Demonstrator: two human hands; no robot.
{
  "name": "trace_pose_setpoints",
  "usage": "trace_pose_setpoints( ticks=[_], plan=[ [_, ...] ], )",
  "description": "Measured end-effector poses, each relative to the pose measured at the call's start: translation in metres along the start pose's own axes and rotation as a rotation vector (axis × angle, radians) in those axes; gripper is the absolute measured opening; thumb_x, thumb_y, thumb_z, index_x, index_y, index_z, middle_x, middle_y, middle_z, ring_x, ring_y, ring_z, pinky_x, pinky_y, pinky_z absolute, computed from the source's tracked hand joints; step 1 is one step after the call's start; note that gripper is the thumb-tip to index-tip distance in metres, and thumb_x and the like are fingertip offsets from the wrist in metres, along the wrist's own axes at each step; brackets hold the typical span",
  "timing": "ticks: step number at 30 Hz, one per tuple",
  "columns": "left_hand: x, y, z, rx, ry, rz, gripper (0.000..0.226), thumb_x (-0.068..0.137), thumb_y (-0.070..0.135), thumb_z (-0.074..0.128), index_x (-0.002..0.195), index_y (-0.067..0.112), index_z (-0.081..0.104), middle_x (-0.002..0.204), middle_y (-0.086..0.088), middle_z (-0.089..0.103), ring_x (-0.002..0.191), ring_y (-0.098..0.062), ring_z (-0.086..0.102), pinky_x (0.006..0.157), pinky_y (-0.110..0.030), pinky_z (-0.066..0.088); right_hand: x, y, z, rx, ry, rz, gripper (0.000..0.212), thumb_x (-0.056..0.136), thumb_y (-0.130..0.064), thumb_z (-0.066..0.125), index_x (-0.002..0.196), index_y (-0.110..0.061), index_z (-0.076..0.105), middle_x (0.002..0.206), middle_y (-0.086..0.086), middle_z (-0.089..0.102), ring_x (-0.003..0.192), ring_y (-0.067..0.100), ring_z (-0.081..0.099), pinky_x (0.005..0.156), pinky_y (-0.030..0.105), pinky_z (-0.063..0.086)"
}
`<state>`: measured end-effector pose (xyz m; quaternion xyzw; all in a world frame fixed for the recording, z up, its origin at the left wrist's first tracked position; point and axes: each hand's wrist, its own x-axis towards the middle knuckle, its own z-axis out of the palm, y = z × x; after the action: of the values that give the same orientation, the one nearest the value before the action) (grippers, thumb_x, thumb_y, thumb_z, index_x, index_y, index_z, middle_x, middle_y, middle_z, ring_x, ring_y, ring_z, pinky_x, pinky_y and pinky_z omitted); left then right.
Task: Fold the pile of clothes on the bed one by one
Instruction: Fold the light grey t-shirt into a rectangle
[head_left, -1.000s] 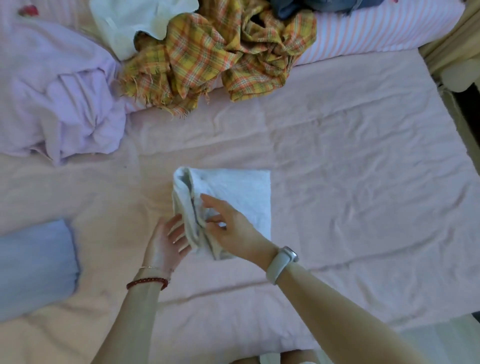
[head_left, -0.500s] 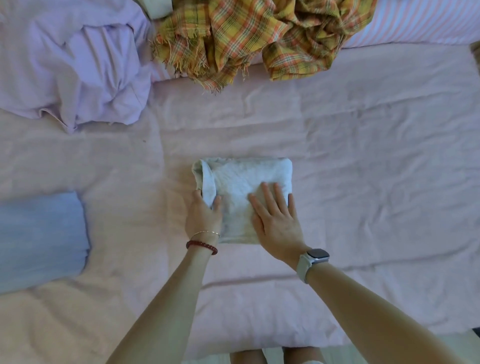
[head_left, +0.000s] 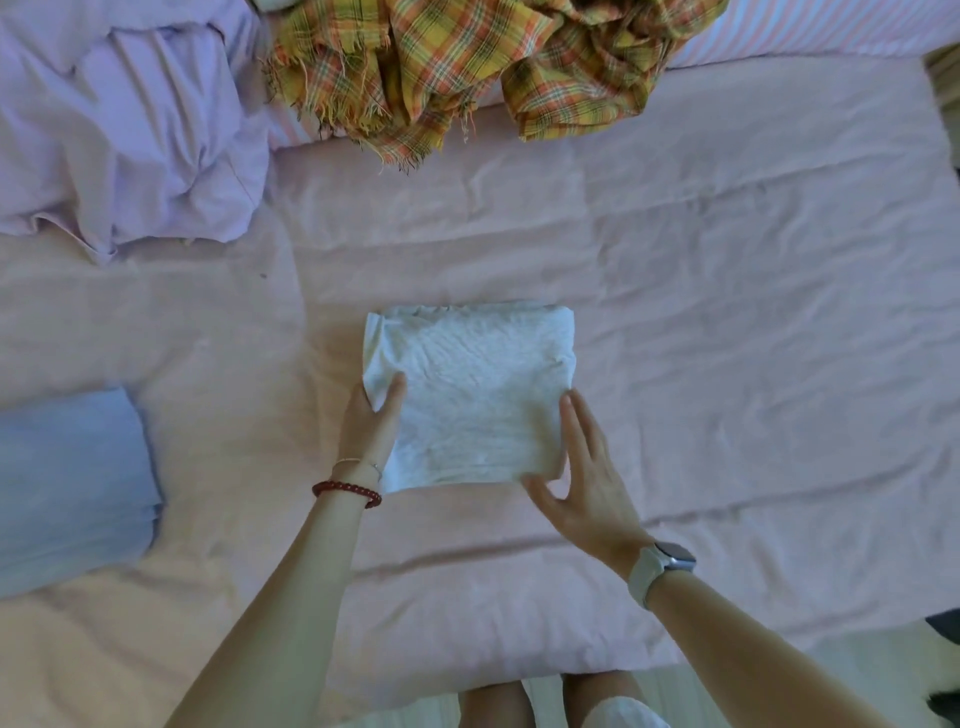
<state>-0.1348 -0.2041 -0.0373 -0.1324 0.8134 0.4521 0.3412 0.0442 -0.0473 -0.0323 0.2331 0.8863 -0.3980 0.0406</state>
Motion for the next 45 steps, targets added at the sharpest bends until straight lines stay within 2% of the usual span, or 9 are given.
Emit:
trace_pose_setpoints(
  ticks=[3, 7, 12, 17, 19, 25, 32, 39, 45],
  plan=[
    [-0.01, -0.009, 0.004, 0.147, 0.023, 0.092, 0.026, 0.091, 0.029, 0.055, 0.108, 0.009, 0.053, 0.096, -0.001, 0.062, 0.09, -0.021, 0.059, 0.076, -0.03, 0.042, -0.015, -0.002, 0.015, -0.041, -0.082, 0.177, 0.1, 0.08, -0.038, 0.066, 0.143, -0.037, -0.013, 0.155, 0.005, 0.008, 0.137, 0.021, 0.022, 0.101, 0.04, 0.043],
    [-0.016, 0.002, 0.009, 0.139, 0.118, 0.223, 0.017, 0.095, 0.015, 0.045, 0.107, 0.003, 0.049, 0.089, -0.001, 0.055, 0.083, -0.019, 0.052, 0.071, -0.023, 0.035, 0.001, -0.011, 0.03, 0.005, 0.113, 0.299, 0.092, 0.077, -0.044, 0.067, 0.143, -0.035, 0.004, 0.126, 0.007, 0.041, 0.094, 0.028, 0.056, 0.068, 0.04, 0.053],
    [-0.011, 0.022, 0.009, 0.153, 0.219, 0.301, 0.006, 0.097, 0.015, 0.041, 0.097, 0.009, 0.039, 0.073, 0.01, 0.042, 0.064, -0.005, 0.043, 0.057, -0.024, 0.029, 0.016, -0.016, 0.03, 0.133, 0.114, 0.339, 0.076, 0.086, -0.022, 0.057, 0.147, -0.035, 0.014, 0.114, -0.002, 0.037, 0.075, 0.029, 0.057, 0.061, 0.041, 0.051],
    [0.004, 0.015, 0.004, 0.187, 0.282, 0.23, 0.011, 0.097, 0.017, 0.041, 0.093, 0.007, 0.036, 0.073, 0.002, 0.035, 0.074, -0.021, 0.039, 0.065, -0.026, 0.029, 0.008, 0.014, 0.008, 0.064, 0.217, 0.148, 0.066, 0.085, -0.013, 0.042, 0.141, -0.046, 0.024, 0.105, 0.006, 0.043, 0.065, 0.023, 0.05, 0.058, 0.038, 0.05],
    [0.006, 0.008, 0.003, 0.168, 0.203, 0.198, 0.01, 0.096, 0.016, 0.042, 0.097, 0.006, 0.041, 0.079, -0.001, 0.042, 0.079, -0.02, 0.043, 0.072, -0.028, 0.034, 0.011, 0.022, 0.0, -0.114, 0.193, 0.04, 0.059, 0.084, -0.018, 0.04, 0.138, -0.041, 0.031, 0.109, 0.008, 0.046, 0.075, 0.024, 0.054, 0.059, 0.034, 0.049],
    [-0.013, -0.012, 0.003, 0.123, 0.093, 0.235, 0.027, 0.096, 0.011, 0.043, 0.117, -0.005, 0.047, 0.1, -0.007, 0.054, 0.09, -0.016, 0.051, 0.081, -0.026, 0.039, 0.017, 0.04, 0.004, -0.47, 0.051, -0.102, 0.093, 0.059, 0.01, 0.067, 0.138, -0.028, 0.036, 0.139, 0.015, 0.045, 0.121, 0.035, 0.05, 0.082, 0.042, 0.05],
    [-0.039, -0.019, 0.012, -0.261, -0.069, 0.034, 0.01, 0.092, 0.012, 0.055, 0.099, 0.014, 0.062, 0.094, 0.003, 0.066, 0.086, -0.01, 0.064, 0.072, -0.019, 0.055, 0.014, 0.032, -0.003, -0.525, -0.04, -0.186, 0.093, 0.068, -0.031, 0.077, 0.144, -0.021, 0.024, 0.146, 0.018, 0.035, 0.129, 0.04, 0.041, 0.097, 0.057, 0.041],
    [-0.05, 0.003, 0.022, -0.427, -0.105, 0.053, 0.013, 0.092, 0.008, 0.052, 0.1, 0.014, 0.061, 0.089, 0.009, 0.069, 0.08, -0.003, 0.067, 0.072, -0.019, 0.055, 0.038, 0.009, -0.001, -0.363, 0.134, -0.305, 0.076, 0.073, 0.009, 0.05, 0.14, -0.023, 0.032, 0.141, 0.021, 0.041, 0.125, 0.035, 0.042, 0.087, 0.043, 0.049],
    [-0.042, -0.031, 0.049, -0.073, -0.101, -0.003, 0.012, 0.091, 0.01, 0.056, 0.097, 0.001, 0.061, 0.086, -0.002, 0.062, 0.089, -0.02, 0.06, 0.07, -0.016, 0.045, 0.028, 0.046, -0.023, -0.654, 0.074, -0.464, 0.064, 0.073, 0.006, 0.033, 0.13, -0.019, 0.047, 0.143, 0.005, 0.038, 0.127, 0.033, 0.037, 0.098, 0.052, 0.037]
  ],
)
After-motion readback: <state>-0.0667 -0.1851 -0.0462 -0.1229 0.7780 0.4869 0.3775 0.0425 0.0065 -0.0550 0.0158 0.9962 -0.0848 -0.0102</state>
